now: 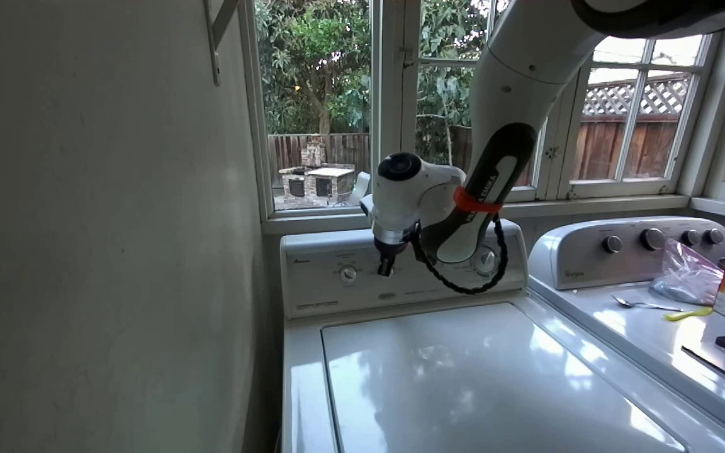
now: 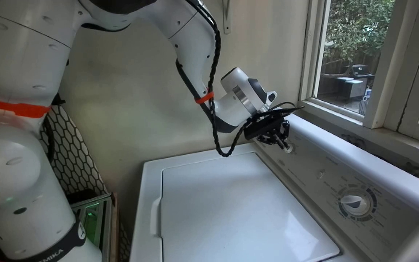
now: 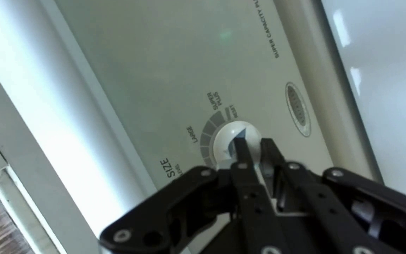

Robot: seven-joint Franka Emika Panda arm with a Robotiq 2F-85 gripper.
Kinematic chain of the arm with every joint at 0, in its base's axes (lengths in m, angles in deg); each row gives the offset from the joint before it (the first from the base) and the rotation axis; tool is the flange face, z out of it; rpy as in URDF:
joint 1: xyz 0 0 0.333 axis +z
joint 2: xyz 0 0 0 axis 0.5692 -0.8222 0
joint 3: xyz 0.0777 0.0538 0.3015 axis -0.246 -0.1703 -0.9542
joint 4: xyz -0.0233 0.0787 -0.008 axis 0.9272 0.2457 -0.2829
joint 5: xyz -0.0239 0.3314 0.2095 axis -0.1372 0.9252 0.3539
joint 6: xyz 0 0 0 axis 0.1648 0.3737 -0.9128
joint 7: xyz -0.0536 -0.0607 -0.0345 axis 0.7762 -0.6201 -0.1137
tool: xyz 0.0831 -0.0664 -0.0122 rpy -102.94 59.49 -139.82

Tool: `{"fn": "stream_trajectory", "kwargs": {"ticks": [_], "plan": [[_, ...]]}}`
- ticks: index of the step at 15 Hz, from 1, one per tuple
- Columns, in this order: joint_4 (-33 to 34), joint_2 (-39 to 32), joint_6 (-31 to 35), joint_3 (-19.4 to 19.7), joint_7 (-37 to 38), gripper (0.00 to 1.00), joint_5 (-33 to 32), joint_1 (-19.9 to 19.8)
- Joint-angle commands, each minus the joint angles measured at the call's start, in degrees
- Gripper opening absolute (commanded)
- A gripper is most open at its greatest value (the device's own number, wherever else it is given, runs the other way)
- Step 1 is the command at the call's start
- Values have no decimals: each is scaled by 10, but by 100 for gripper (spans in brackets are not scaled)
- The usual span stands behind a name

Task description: Turn the second left switch to the left

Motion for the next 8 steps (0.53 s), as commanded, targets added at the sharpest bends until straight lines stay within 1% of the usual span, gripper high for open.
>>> {"fn": "stream_trajectory", "kwargs": {"ticks": [1, 5, 8], "plan": [[-12, 15, 5, 23, -1, 3, -86, 37], [1, 9, 8, 49, 19, 3, -196, 60], [8, 7, 8, 59, 43, 3, -267, 69]]}}
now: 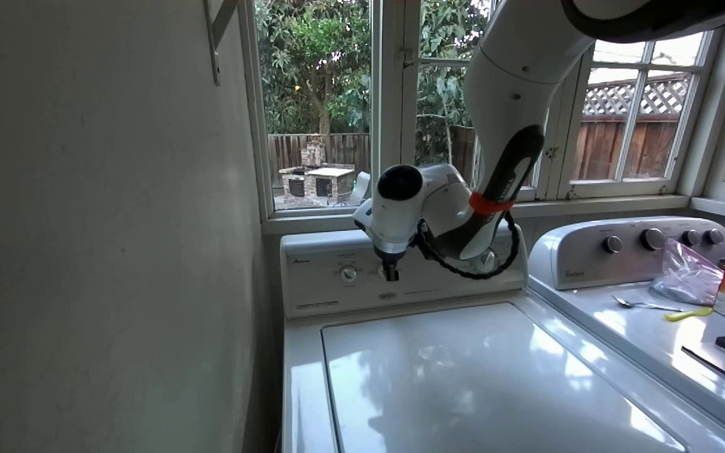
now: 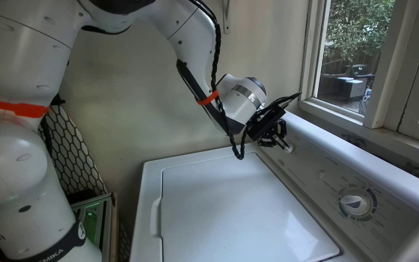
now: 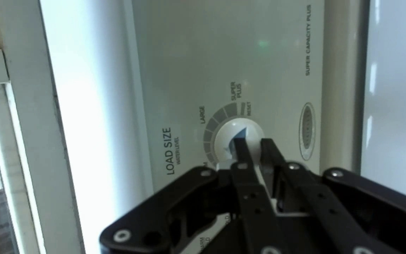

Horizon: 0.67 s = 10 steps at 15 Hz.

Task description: Turn the second left switch to the left

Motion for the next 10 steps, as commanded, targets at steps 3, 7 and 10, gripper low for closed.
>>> {"fn": "stream_trajectory", "kwargs": {"ticks": [3, 7, 10], "plan": [[-4, 16, 8, 14, 53, 3, -123, 25], [1, 16, 8, 10, 83, 3, -189, 21], [6, 15, 7, 6, 110, 3, -236, 18]]}}
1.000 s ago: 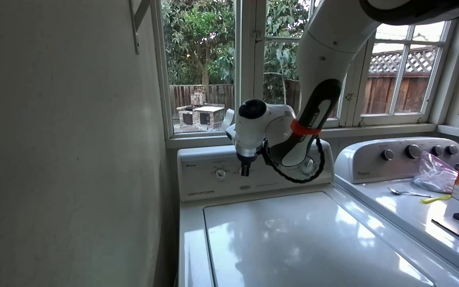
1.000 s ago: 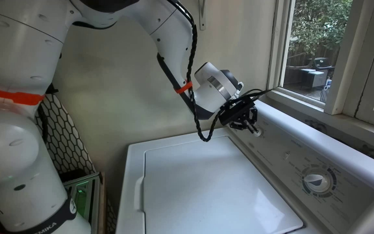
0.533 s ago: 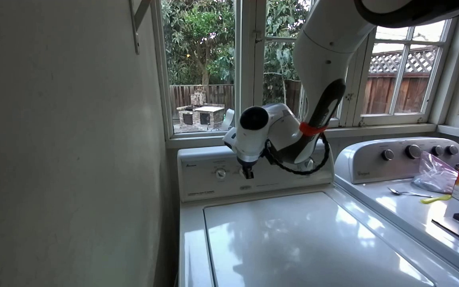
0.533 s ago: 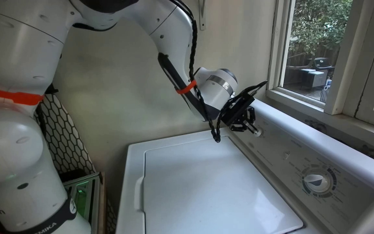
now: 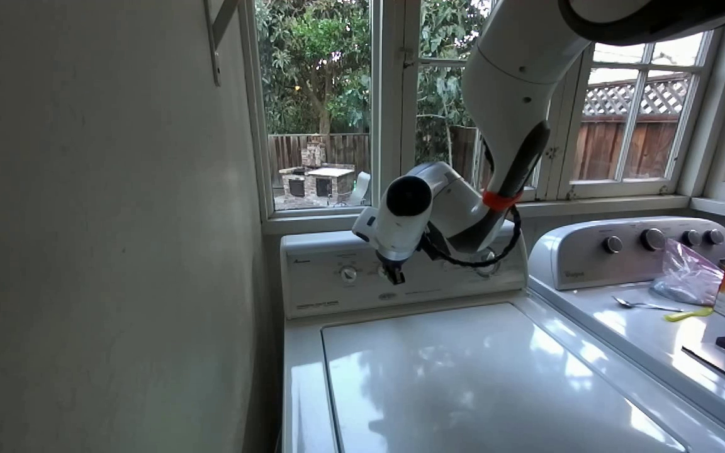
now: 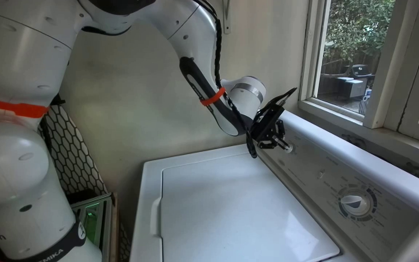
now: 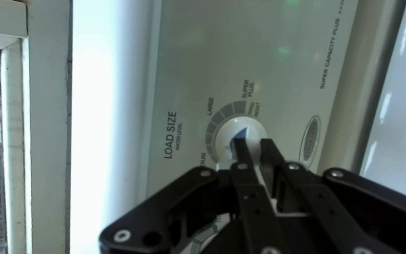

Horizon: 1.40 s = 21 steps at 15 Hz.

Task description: Turn the second left switch to the left

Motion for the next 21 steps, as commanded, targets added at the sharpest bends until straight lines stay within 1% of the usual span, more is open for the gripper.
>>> {"fn": "stream_trajectory", "kwargs": {"ticks": [1, 2, 3, 4, 5, 6, 7, 8, 10, 11, 12, 14, 15, 17, 18, 20, 21], "plan": [[-3, 18, 6, -4, 44, 3, -69, 9], [-3, 19, 5, -5, 52, 3, -78, 8], [-6, 19, 2, -6, 55, 39, -74, 8], [-5, 20, 0, -6, 63, 41, -83, 7], [-9, 26, 0, -8, 58, 47, -70, 7], [-17, 34, 2, -9, 53, 55, -49, 8], [-35, 46, 2, -6, 26, 62, -7, 10], [-48, 57, 3, -4, 9, 70, 26, 11], [-73, 80, -8, -4, -27, 84, 91, 8], [-98, 111, -56, -107, -81, 92, 130, -86], [-111, 122, -74, -118, -99, 99, 172, -100], [-131, 149, -111, -160, -138, 100, 256, -145], [-142, 164, -118, -176, -162, 100, 300, -168], [-154, 194, -156, -200, -218, 100, 396, -200], [-155, 207, -181, -223, -247, 100, 444, -228], [-144, 227, -241, -233, -303, 99, 537, -247], [-135, 240, -276, -225, -329, 100, 582, -245]]}}
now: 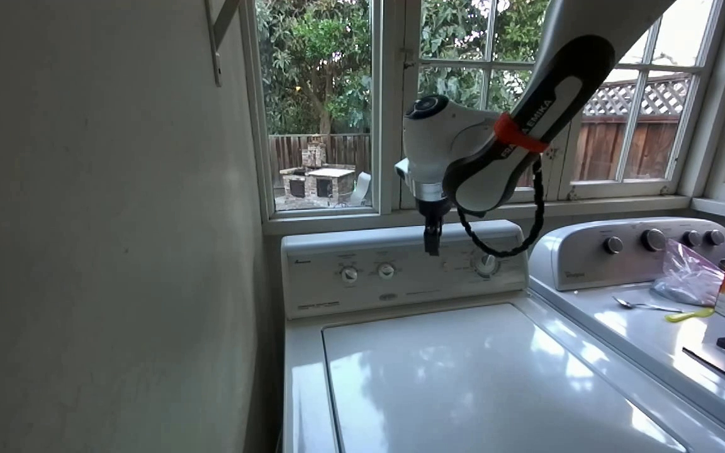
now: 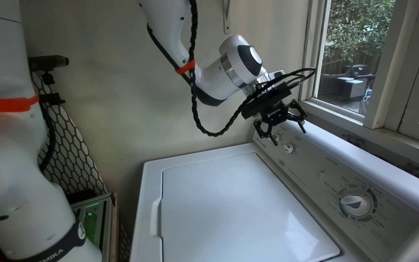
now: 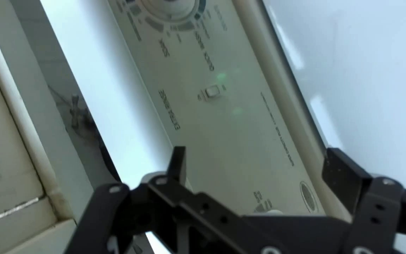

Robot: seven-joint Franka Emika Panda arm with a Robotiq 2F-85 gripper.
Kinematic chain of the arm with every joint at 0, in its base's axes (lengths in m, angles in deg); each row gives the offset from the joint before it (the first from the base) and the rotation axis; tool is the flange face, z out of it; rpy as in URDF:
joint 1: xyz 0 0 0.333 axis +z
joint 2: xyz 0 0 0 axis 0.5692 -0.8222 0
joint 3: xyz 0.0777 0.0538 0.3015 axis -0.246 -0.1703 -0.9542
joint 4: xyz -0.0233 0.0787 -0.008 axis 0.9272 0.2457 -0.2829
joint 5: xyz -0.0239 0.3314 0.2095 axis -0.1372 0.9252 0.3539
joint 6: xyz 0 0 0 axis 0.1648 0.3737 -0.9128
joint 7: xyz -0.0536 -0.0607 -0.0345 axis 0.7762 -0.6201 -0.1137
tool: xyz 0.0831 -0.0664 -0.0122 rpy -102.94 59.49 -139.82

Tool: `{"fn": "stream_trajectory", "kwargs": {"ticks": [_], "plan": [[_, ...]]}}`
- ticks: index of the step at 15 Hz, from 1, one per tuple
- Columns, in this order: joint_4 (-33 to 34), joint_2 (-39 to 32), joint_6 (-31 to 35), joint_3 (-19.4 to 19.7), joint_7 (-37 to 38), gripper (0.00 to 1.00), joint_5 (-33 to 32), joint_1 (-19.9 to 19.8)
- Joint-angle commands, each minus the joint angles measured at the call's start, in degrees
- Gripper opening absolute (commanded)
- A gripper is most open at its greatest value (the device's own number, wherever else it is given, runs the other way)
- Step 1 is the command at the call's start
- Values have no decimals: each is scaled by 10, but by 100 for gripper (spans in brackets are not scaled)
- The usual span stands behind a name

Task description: Turn the second left switch to the left

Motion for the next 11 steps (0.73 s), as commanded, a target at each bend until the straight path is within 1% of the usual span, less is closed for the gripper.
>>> {"fn": "stream_trajectory", "kwargs": {"ticks": [1, 4, 6, 7, 8, 9, 10, 11], "plan": [[1, 54, -112, -14, -86, 100, 146, -25], [16, 82, -221, -4, -99, 100, 215, -30], [23, 92, -279, 0, -104, 100, 262, -36], [25, 94, -291, 2, -125, 100, 302, -42], [15, 96, -271, 6, -162, 100, 343, -49], [26, 88, -268, 2, -116, 100, 284, -39], [26, 89, -268, 4, -135, 100, 309, -43], [25, 89, -268, 6, -144, 100, 320, -46]]}}
